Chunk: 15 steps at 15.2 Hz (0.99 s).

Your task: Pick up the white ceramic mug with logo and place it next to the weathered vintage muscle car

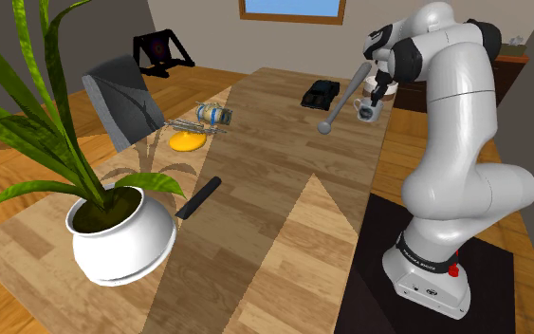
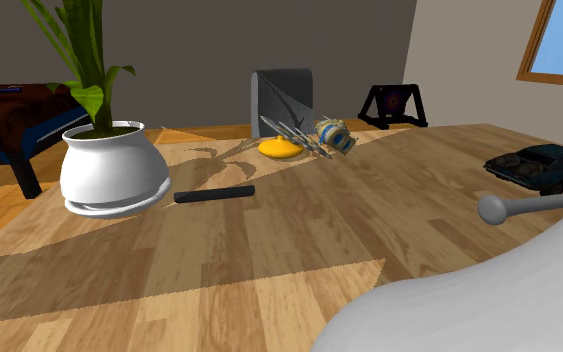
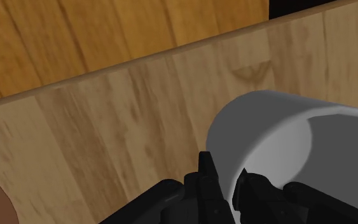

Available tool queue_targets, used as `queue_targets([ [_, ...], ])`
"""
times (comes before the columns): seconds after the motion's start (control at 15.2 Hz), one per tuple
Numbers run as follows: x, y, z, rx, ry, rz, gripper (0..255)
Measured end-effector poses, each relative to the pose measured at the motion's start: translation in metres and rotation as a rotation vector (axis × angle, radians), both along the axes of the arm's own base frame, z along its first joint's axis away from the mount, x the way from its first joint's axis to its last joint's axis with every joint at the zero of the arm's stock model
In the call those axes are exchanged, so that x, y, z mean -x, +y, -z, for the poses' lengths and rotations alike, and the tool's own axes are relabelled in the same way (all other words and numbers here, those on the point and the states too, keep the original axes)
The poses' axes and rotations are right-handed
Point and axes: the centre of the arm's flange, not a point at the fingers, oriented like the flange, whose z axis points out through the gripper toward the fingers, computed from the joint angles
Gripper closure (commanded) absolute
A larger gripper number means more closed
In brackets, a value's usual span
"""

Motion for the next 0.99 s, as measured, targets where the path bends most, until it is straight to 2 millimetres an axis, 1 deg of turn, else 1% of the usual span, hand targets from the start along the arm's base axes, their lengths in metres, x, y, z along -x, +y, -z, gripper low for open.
queue_targets([
  [0.26,0.000,0.000,0.002,0.000,0.000,0.000,255],
  [0.33,-0.001,0.000,0.002,0.000,0.000,0.000,0],
  [0.73,-0.001,0.000,0.002,0.001,0.000,0.000,0],
  [0.79,-0.001,0.000,-0.005,0.001,0.000,0.000,0],
  [0.99,0.002,-0.002,-0.037,0.001,-0.001,0.000,0],
])
